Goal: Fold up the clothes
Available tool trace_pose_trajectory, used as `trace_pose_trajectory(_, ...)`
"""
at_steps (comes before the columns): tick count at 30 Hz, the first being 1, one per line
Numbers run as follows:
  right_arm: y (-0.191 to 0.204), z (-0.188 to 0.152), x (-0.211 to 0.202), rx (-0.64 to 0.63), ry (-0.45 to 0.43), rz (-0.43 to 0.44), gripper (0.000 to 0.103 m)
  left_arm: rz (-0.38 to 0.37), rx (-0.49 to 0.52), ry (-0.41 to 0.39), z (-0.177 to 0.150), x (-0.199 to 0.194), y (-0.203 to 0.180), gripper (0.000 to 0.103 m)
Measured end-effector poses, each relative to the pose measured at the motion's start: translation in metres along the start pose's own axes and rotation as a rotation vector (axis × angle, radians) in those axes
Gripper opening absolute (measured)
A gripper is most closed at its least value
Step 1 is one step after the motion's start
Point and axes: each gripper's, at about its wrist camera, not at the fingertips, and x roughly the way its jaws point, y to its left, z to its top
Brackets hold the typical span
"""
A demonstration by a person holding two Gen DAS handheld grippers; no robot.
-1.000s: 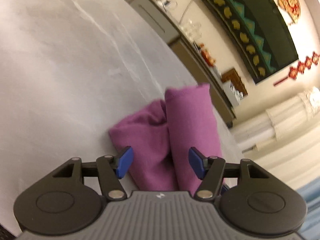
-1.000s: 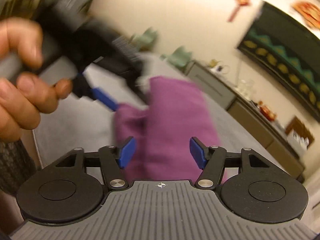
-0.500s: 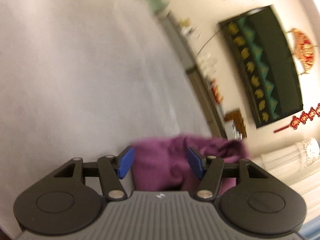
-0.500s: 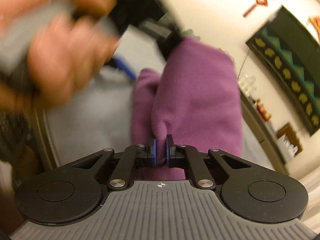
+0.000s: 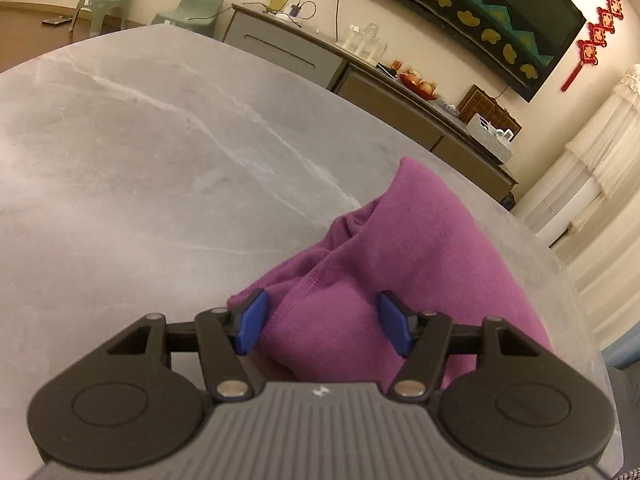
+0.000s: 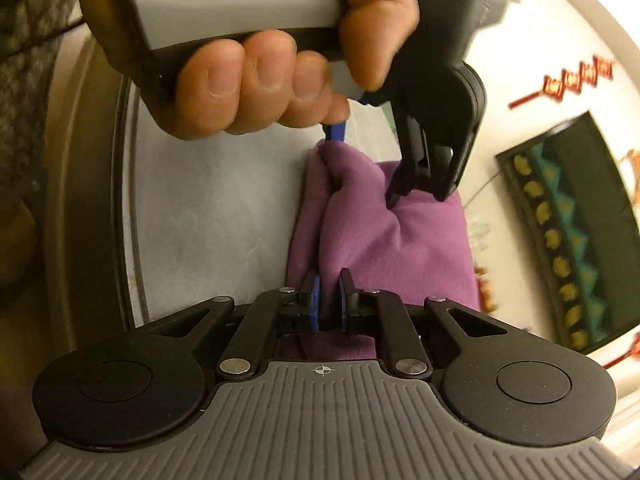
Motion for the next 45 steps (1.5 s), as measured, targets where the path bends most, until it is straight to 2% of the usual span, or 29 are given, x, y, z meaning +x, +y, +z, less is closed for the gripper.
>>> trace_pose_trajectory(2,-0.043,0.003,-0.016,0.239,0.003,0.199,0.027,-0.011,-0.010,0.000,-0.004,-0.011,0.011,0.063)
trace_pose_trajectory(3,-0.070,0.004,-0.026,0.383,-0.003,0.308,0.028,-0.015,-0.012,-0.001,-0.005,-0.011,0.013,0.063)
trace_pose_trajectory(4,-0.096,0.005,-0.039,0.511,-0.048,0.371,0.028,-0.017,-0.013,-0.002,-0.006,-0.011,0.014,0.063)
trace_pose_trajectory(5,-0.118,0.008,-0.049,0.597,-0.094,0.384,0.028,-0.018,-0.014,-0.001,-0.006,-0.018,0.016,0.063)
trace_pose_trajectory(7,-0.151,0.024,-0.055,0.672,-0.123,0.322,0.028,-0.016,-0.012,0.000,-0.008,-0.020,0.015,0.063)
trace_pose_trajectory(9,-0.174,0.046,-0.030,0.695,-0.077,0.266,0.028,-0.011,-0.009,0.003,-0.007,-0.020,0.014,0.063)
trace_pose_trajectory(12,-0.186,0.070,0.036,0.697,0.071,0.232,0.024,-0.011,0.004,0.010,-0.007,-0.021,0.013,0.063)
trace_pose_trajectory(16,-0.180,0.073,0.080,0.670,0.220,0.232,0.024,-0.009,0.035,0.014,-0.008,-0.020,0.012,0.063)
trace_pose_trajectory(22,-0.174,0.076,0.136,0.621,0.421,0.248,0.026,-0.021,0.019,0.027,-0.005,-0.020,0.015,0.063)
trace_pose_trajectory(24,-0.182,0.079,0.129,0.620,0.417,0.283,0.026,-0.022,0.021,0.028,-0.007,-0.022,0.015,0.063)
trace_pose_trajectory(27,-0.203,0.078,0.084,0.706,0.285,0.271,0.026,-0.039,0.001,0.033,-0.006,-0.025,0.018,0.063)
trace_pose_trajectory(29,-0.211,0.073,0.043,0.731,0.195,0.239,0.034,-0.034,0.003,0.033,-0.006,-0.024,0.017,0.063)
trace_pose_trajectory(31,-0.209,0.060,0.010,0.746,0.156,0.210,0.041,-0.029,0.002,0.032,-0.006,-0.023,0.016,0.064)
trace_pose_trajectory(32,-0.208,0.054,-0.006,0.753,0.140,0.197,0.041,-0.026,0.002,0.031,-0.006,-0.023,0.015,0.064)
trace_pose_trajectory(34,-0.204,0.042,-0.004,0.776,0.166,0.211,0.040,-0.027,0.004,0.030,-0.007,-0.022,0.013,0.066)
trace_pose_trajectory(35,-0.202,0.036,0.000,0.788,0.183,0.221,0.038,-0.028,0.005,0.029,-0.007,-0.022,0.012,0.069)
trace_pose_trajectory(43,-0.188,-0.011,0.028,0.882,0.322,0.301,0.038,-0.014,0.012,0.016,-0.011,-0.022,0.008,0.070)
trace_pose_trajectory(45,-0.196,0.003,0.015,0.862,0.294,0.282,0.038,-0.012,0.012,0.014,-0.012,-0.023,0.007,0.070)
